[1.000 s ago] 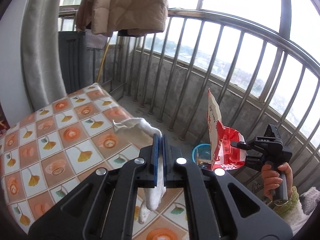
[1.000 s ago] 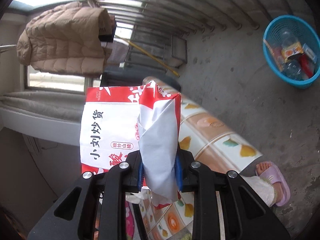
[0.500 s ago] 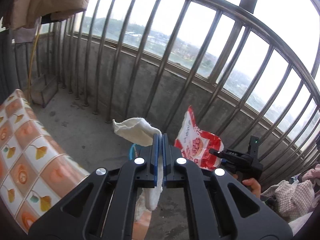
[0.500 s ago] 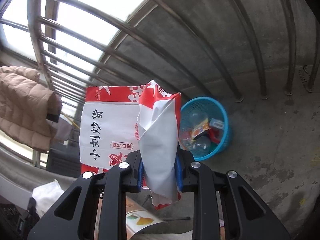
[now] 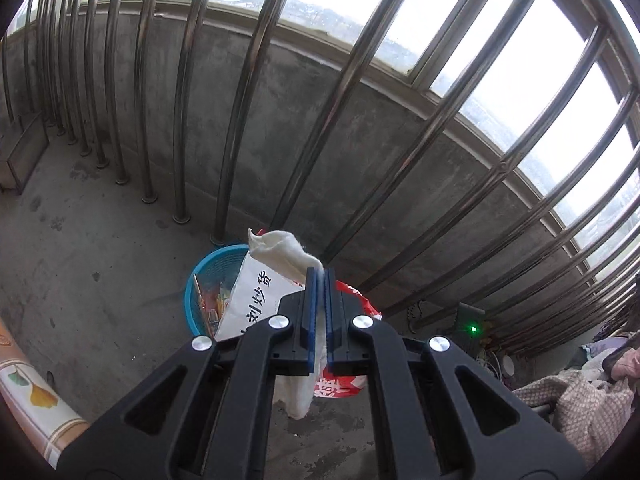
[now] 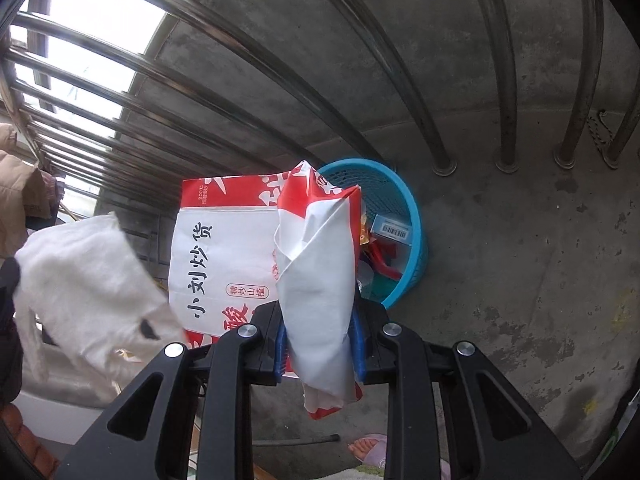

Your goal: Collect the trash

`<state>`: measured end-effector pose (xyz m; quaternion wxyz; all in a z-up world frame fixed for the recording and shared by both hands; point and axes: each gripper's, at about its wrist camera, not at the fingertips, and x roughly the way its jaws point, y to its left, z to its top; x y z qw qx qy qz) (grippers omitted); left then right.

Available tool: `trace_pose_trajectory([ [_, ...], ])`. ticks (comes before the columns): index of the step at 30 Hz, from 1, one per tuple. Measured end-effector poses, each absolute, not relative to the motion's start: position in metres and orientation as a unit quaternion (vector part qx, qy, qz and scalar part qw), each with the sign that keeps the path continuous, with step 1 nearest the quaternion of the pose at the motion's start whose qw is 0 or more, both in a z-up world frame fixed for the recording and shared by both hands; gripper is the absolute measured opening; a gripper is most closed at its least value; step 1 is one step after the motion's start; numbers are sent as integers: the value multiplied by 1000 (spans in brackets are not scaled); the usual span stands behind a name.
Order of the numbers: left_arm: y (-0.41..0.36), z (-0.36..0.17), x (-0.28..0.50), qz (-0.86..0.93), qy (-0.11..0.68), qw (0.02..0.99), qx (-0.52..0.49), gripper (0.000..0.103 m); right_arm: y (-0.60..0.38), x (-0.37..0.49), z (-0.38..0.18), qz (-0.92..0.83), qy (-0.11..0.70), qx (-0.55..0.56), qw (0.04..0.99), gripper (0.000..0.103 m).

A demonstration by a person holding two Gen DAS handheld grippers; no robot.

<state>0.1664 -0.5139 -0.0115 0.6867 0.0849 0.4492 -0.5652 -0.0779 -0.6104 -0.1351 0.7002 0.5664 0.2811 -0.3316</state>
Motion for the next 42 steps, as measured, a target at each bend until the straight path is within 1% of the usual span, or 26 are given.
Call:
trace_pose_trajectory([
  [4,-555,-48,185,-542,471,690,85,2,-626,-64,-156,-320,275,588,690,26],
  [5,-564,-57,189,-537,477,691,84,7,-631,-63,-165,-316,273,595,687,29],
  [6,-570,-67,193,-534,484,689,83,22,-636,-60,-173,-314,272,601,683,30],
  [7,-576,-77,197,-526,494,687,86,36,-640,-56,-184,-313,276,604,679,36],
  [8,-580,-86,201,-510,504,690,93,62,-645,-50,-199,-307,287,607,675,48],
  [9,-581,-93,206,-490,510,700,96,68,-649,-44,-212,-304,299,611,667,52],
  [10,-579,-98,211,-470,518,708,93,68,-655,-38,-227,-307,311,620,652,57],
  [12,-572,-103,222,-454,546,700,75,68,-662,-35,-252,-320,332,627,627,57],
  [14,-559,-99,229,-451,558,695,51,68,-665,-40,-262,-337,332,628,618,61],
  [15,-552,-95,231,-450,555,698,47,70,-665,-44,-262,-342,330,626,618,62],
  [21,-505,-46,225,-464,504,727,50,72,-664,-64,-237,-364,301,604,642,64],
  [24,-477,-16,212,-478,470,740,49,76,-663,-71,-215,-367,291,578,669,65],
  [29,-409,33,184,-484,411,772,45,82,-650,-69,-166,-361,282,522,719,65],
  [34,-336,72,153,-463,353,812,43,86,-616,-48,-98,-334,270,447,784,66],
  [36,-303,82,142,-441,343,828,36,90,-592,-36,-69,-317,265,410,814,73],
  [42,-198,99,104,-337,324,884,4,93,-487,-6,15,-239,247,275,898,89],
])
